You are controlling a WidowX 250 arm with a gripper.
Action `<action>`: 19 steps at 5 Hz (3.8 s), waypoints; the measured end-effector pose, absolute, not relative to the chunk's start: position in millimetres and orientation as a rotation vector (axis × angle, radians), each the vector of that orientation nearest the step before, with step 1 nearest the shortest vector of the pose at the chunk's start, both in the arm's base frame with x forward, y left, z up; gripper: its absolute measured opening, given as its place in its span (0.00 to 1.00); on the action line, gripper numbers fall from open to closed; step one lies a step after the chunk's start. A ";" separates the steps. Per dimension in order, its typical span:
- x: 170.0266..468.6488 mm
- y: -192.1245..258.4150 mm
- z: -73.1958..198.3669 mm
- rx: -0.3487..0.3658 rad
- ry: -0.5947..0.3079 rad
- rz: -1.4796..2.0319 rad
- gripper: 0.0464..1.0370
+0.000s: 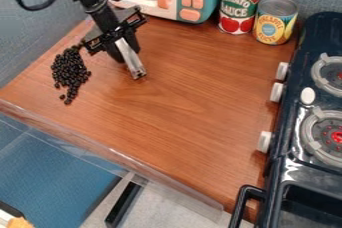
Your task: Sweep into pile
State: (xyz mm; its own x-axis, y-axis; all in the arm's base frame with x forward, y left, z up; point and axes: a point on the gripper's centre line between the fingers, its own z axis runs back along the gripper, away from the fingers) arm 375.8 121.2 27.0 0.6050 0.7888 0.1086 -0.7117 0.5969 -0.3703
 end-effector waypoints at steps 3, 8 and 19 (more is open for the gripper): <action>399.4 140.6 21.6 -0.278 -0.299 0.948 0.34; 337.0 170.7 18.8 -0.330 -0.307 1.043 0.34; 372.4 166.5 17.8 -0.334 -0.329 1.066 0.34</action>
State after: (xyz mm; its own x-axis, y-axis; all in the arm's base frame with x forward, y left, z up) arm 372.4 166.5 17.8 0.4450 0.8898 0.1009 -0.7919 0.4436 -0.4197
